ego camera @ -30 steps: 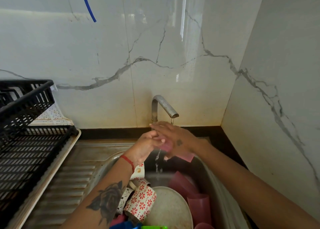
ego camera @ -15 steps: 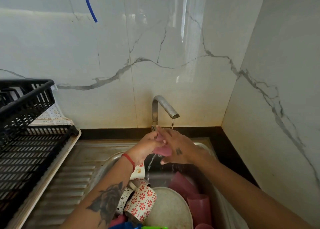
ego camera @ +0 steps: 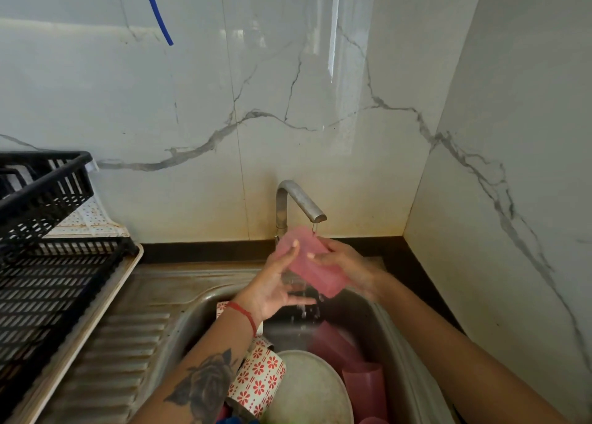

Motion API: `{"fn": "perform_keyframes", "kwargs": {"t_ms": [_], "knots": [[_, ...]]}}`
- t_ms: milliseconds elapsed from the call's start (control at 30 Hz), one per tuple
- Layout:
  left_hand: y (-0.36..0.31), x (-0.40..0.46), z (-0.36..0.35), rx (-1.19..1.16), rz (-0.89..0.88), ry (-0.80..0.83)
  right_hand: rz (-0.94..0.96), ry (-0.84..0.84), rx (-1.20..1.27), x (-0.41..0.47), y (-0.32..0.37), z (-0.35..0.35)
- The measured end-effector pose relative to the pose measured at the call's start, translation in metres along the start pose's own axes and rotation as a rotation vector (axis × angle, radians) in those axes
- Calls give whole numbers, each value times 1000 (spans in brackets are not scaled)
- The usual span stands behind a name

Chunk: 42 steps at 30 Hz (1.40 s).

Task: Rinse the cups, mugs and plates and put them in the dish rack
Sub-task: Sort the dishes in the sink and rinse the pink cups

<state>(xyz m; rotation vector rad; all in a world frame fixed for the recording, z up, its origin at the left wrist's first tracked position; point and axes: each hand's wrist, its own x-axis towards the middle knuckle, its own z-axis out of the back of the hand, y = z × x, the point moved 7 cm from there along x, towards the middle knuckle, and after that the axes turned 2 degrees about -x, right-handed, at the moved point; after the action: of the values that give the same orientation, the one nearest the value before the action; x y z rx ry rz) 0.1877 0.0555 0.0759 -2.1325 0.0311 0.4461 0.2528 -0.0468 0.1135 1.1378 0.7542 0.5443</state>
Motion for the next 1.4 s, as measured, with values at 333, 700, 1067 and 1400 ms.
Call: {"fn": "perform_keyframes", "kwargs": {"t_ms": [333, 700, 1067, 1400], "knots": [[25, 20, -27, -499, 32, -152, 527, -582, -922, -38, 22, -25], [34, 18, -22, -628, 65, -242, 427, -349, -1206, -38, -17, -12], [22, 14, 5, -528, -101, -211, 590, -653, -730, -66, -17, -1], [-1, -2, -16, 24, -209, -42, 141, -267, -119, -12, -40, -9]]}}
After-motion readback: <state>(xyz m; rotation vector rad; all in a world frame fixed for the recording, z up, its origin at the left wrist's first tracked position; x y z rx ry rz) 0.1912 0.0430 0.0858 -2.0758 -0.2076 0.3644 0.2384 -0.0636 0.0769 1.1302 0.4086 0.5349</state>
